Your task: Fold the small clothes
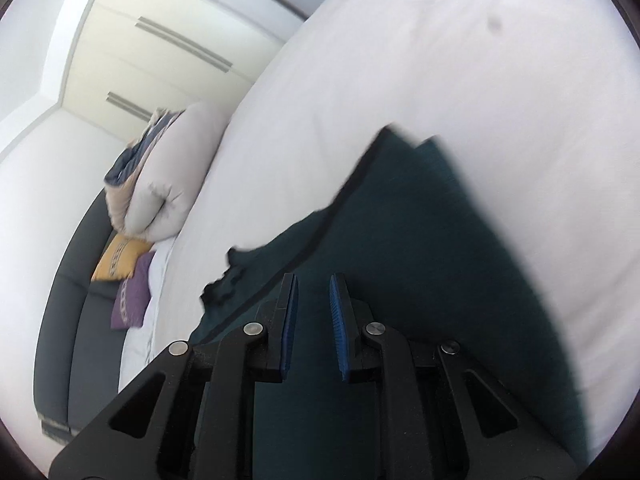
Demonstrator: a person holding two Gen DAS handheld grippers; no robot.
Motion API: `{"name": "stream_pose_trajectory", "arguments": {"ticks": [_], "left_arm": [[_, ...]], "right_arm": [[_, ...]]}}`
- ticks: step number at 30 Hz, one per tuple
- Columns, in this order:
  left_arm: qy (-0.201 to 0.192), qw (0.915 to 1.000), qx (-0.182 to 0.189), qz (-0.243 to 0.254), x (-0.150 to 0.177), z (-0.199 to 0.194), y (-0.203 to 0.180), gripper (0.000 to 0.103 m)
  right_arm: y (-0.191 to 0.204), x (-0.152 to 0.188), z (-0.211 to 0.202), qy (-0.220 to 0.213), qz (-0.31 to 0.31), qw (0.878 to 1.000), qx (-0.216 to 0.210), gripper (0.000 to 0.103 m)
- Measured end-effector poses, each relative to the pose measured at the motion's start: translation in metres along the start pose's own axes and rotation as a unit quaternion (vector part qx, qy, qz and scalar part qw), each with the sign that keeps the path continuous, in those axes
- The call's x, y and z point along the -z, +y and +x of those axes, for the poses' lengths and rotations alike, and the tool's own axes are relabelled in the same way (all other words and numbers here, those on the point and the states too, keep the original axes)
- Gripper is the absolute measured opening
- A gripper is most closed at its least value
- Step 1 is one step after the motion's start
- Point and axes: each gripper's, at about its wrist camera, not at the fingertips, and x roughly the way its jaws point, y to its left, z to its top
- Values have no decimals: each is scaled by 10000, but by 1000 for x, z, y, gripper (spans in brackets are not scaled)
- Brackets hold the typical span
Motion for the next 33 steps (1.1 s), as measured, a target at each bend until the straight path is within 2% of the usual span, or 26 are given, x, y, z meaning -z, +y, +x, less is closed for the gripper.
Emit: {"name": "stream_pose_trajectory", "arguments": {"ticks": [3,4,8,11,13,14,15,16,17,19,22,25,27,33], "left_arm": [[2,10000,0,-28,0,0,1,73],[5,10000,6,-40,0,0,1,74],[5,10000,38,-77,0,0,2,74],[-32,9996,197,-223,0,-2,9,75],[-28,9989,321,-331,0,-5,14,76],[-48,9986,357,-392,-1,-8,18,79],[-47,9985,269,-478,-1,-13,23,84],[-68,9977,242,-627,-1,-18,32,89],[-124,9955,386,-854,-1,-25,44,90],[-4,9866,838,-1402,0,-30,74,91],[632,9557,1840,-2209,12,-13,118,91],[807,9395,2225,-2478,17,-7,138,83],[878,9320,2468,-2505,15,-6,138,83],[1180,8956,3256,-2793,18,5,126,83]], "right_arm": [[-19,-9,-36,-367,26,9982,477,17],[-25,-9,-50,-410,40,9979,507,17],[-22,8,-76,-376,-4,9987,347,17],[4,28,-75,-29,-373,9992,135,20],[32,42,-64,241,-743,9969,41,28],[44,49,-63,340,-908,9953,-20,36],[59,56,-57,416,-1057,9935,-122,52],[68,61,-63,450,-1166,9919,-237,58],[79,66,-61,508,-1293,9896,-359,63],[97,74,-63,748,-1536,9833,-632,63],[113,83,-58,1344,-1697,9709,-1025,63],[119,86,-57,1760,-1686,9612,-1294,63],[119,86,-61,1861,-1608,9597,-1363,63],[118,86,-36,2130,-1345,9555,-1533,63]]}}
